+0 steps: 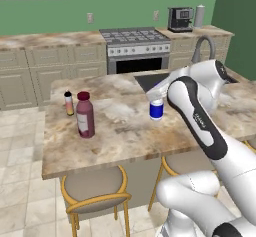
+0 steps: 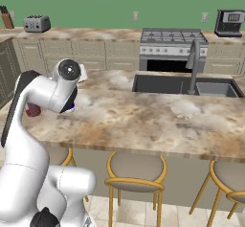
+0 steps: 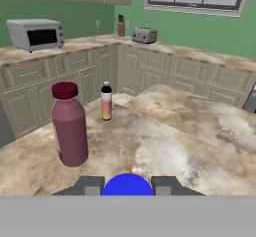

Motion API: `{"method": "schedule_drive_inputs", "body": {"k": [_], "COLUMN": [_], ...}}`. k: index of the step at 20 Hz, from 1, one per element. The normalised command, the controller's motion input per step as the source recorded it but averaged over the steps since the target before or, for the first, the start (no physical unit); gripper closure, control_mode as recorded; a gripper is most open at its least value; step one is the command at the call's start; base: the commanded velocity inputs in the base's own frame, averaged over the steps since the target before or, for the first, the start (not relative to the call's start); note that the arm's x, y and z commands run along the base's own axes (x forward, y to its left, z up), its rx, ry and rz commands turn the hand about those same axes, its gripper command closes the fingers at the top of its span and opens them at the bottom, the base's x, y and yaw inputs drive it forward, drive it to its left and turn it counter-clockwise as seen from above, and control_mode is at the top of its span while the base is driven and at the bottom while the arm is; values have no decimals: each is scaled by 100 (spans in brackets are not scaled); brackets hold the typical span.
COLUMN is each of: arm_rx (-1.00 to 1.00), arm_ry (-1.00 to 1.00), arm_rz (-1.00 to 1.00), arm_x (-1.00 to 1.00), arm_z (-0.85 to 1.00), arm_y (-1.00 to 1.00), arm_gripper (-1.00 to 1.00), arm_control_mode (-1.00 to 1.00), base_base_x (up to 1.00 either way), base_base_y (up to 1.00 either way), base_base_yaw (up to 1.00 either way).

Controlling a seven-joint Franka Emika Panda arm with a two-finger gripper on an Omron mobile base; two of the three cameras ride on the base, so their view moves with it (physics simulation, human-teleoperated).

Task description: Move the drinks to the dining counter.

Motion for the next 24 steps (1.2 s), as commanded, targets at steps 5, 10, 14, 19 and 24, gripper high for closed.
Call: {"method": "schedule_drive_inputs", "body": {"k": [5, 10, 14, 19, 24], "arm_rx": [-2, 0, 0, 0, 0], "arm_ry": [1, 0, 0, -6, -10], "arm_rz": [16, 26, 25, 26, 25], "arm_x": [22, 8, 16, 18, 14], "arm_z": [-29, -25, -19, -25, -23], "arm_y": [-3, -6, -1, 0, 0], "arm_gripper": [100, 100, 100, 100, 100], "arm_control_mode": [-100, -100, -100, -100, -100], "base_base_x": [0, 0, 0, 0, 0], "base_base_y": [0, 0, 0, 0, 0], "base_base_yaw": [0, 0, 0, 0, 0]}}
